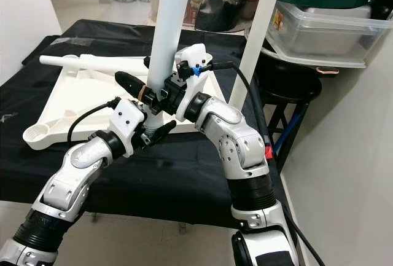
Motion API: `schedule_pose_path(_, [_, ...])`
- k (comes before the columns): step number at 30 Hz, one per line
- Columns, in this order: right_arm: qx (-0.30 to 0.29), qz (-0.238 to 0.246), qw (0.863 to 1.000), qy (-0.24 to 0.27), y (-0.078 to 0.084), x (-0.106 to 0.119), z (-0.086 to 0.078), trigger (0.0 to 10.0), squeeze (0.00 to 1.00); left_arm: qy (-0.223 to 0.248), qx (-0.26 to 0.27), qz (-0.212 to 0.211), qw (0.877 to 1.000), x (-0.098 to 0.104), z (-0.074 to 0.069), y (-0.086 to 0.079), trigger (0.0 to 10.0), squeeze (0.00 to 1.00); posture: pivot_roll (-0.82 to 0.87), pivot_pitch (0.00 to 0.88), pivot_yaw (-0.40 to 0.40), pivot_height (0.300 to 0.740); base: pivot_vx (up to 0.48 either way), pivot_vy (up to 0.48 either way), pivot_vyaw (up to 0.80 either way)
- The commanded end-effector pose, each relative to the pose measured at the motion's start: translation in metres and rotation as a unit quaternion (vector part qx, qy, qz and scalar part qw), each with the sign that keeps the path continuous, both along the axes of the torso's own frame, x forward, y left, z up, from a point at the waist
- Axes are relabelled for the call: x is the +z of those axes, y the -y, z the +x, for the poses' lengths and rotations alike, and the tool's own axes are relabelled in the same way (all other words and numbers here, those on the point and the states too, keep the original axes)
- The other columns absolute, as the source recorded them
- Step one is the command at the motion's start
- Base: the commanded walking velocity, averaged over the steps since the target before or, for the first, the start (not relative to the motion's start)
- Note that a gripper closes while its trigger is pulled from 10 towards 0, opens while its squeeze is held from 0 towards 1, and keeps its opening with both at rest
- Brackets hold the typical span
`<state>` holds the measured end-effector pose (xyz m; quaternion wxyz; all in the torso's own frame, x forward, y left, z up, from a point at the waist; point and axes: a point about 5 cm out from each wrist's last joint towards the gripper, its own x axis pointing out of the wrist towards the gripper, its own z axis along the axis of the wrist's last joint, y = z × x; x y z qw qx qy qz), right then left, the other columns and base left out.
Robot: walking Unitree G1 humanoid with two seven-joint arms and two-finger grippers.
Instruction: Building children table
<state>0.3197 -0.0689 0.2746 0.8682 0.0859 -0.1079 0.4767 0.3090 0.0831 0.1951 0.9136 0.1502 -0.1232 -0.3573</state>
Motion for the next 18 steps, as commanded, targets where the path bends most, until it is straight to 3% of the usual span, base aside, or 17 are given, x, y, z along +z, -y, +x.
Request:
schedule_pose_path(1, [0.012, 0.003, 1.0, 0.009, -0.0059, 0.0073, -0.0025, 10.0, 0.0, -0.006, -0.025, 0.024, 0.999, -0.0101, -0.005, 0.0084, 10.0, 0.0, 0.09, 0.052, -0.065, 0.74, 0.0, 0.0, 0.0])
schedule_pose_path(11, [0.014, 0.005, 1.0, 0.009, -0.0069, 0.0092, -0.0031, 10.0, 0.0, -0.012, -0.024, 0.027, 0.999, -0.0136, -0.0063, 0.0076, 10.0, 0.0, 0.09, 0.052, -0.067, 0.74, 0.0, 0.0, 0.0])
schedule_pose_path(12, [0.019, 0.004, 1.0, 0.01, -0.0078, 0.0093, -0.0041, 4.7, 0.0, -0.012, -0.023, 0.03, 0.999, -0.0148, -0.0061, 0.0068, 10.0, 0.0, 0.09, 0.049, -0.066, 0.74, 0.0, 0.0, 0.0])
schedule_pose_path(13, [0.021, 0.005, 1.0, 0.01, -0.0081, 0.0092, -0.0046, 1.7, 0.0, -0.012, -0.022, 0.03, 0.999, -0.0145, -0.0056, 0.0062, 10.0, 0.0, 0.09, 0.048, -0.065, 0.74, 0.0, 0.0, 0.0])
schedule_pose_path(16, [0.022, 0.006, 1.0, 0.011, -0.0083, 0.0092, -0.0049, 1.7, 0.0, -0.011, -0.022, 0.03, 0.999, -0.0143, -0.0052, 0.0058, 10.0, 0.0, 0.09, 0.048, -0.065, 0.74, 0.0, 0.0, 0.0])
schedule_pose_path(17, [0.023, 0.007, 1.0, 0.011, -0.0085, 0.0094, -0.0054, 0.0, 0.0, -0.011, -0.021, 0.029, 0.999, -0.0134, -0.0045, 0.0053, 10.0, 0.0, 0.09, 0.043, -0.067, 0.74, 0.0, 0.0, 0.0])
schedule_pose_path(18, [0.023, 0.007, 1.0, 0.011, -0.0085, 0.0094, -0.0054, 0.0, 0.0, -0.011, -0.021, 0.029, 0.999, -0.0134, -0.0045, 0.0053, 10.0, 0.0, 0.09, 0.043, -0.067, 0.74, 0.0, 0.0, 0.0])
